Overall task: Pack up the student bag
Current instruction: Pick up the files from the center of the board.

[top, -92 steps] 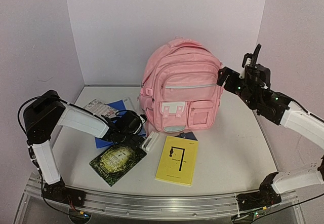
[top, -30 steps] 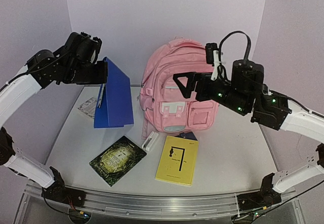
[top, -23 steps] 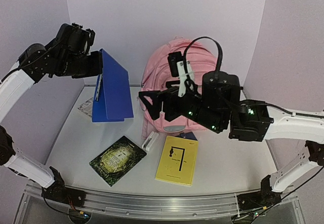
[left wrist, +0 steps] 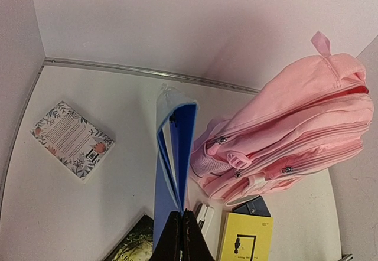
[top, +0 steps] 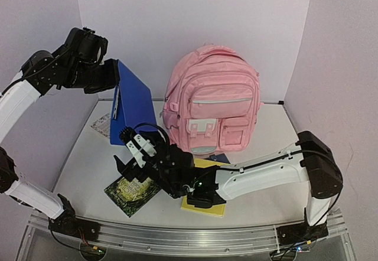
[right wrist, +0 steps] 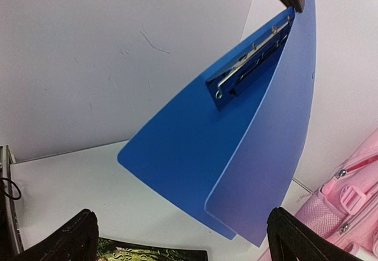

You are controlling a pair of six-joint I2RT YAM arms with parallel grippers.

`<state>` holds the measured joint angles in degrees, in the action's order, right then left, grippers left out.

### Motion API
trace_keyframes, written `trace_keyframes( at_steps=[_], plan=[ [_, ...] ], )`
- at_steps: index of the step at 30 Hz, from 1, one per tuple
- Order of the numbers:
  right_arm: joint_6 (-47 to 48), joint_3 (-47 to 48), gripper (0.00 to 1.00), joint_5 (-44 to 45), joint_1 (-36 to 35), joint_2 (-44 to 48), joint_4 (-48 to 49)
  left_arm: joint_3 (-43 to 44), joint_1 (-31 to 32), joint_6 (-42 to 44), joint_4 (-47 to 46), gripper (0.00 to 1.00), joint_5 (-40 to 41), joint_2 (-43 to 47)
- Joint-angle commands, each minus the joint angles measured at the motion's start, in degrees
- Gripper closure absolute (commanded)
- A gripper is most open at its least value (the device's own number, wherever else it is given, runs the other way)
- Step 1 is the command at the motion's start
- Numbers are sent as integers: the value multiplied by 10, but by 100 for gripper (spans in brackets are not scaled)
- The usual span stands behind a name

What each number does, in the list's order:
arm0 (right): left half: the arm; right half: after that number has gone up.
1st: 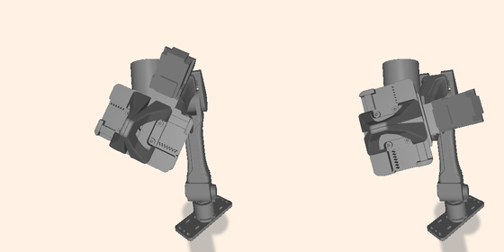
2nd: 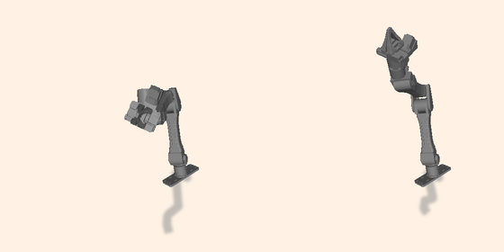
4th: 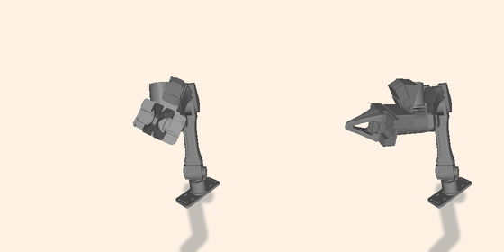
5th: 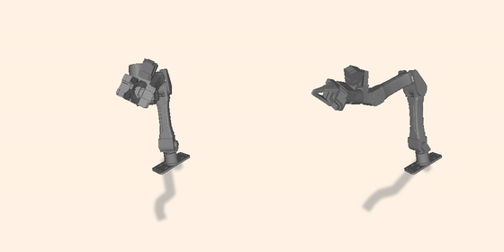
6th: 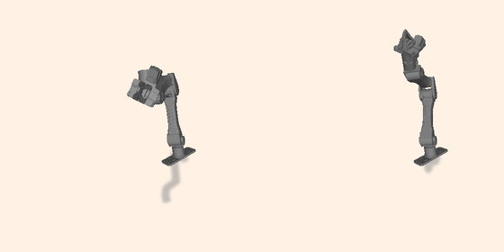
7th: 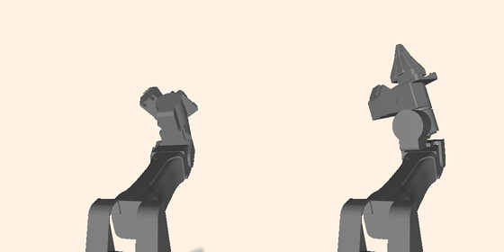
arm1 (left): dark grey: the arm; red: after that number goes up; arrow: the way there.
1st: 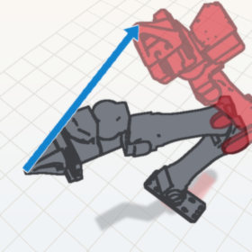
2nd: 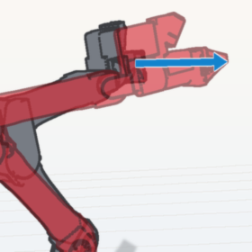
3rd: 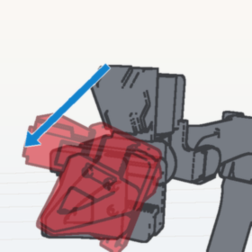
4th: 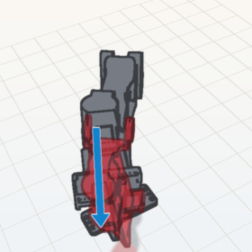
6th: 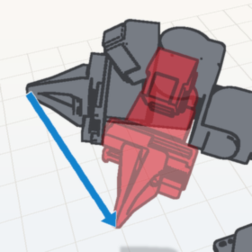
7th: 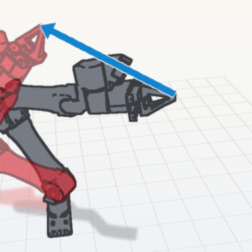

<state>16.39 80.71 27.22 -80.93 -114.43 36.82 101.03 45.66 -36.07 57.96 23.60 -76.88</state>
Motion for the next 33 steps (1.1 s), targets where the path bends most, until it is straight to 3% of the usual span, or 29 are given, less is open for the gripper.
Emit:
trace_keyframes(
  at_steps=[1,8,11,13,16,22,24,28,30,33],
  plan=[
    [40,49,2,69,1,-49,88,7,-5,-9,-51,100,4,25],
    [107,141,2,172,1,-146,179,-2,-10,-15,-66,100,-3,28],
    [136,186,9,209,4,-186,211,-7,-11,-17,-69,100,-4,29],
    [155,216,21,236,6,-211,232,-12,-12,-18,-72,100,-6,31],
    [178,236,49,259,9,-226,269,-15,-14,-20,-74,100,-11,32],
    [153,162,99,212,8,-163,310,-21,-18,-10,-81,98,-27,36],
    [131,125,100,195,7,-125,308,-24,-20,1,-84,85,-38,40],
    [72,60,100,179,7,-47,275,-24,-27,30,-79,35,-70,54],
    [43,36,100,175,7,-8,242,-10,-31,43,-68,22,-75,57],
    [-11,4,100,169,7,41,191,33,-38,72,-36,10,-85,44]
  ],
)
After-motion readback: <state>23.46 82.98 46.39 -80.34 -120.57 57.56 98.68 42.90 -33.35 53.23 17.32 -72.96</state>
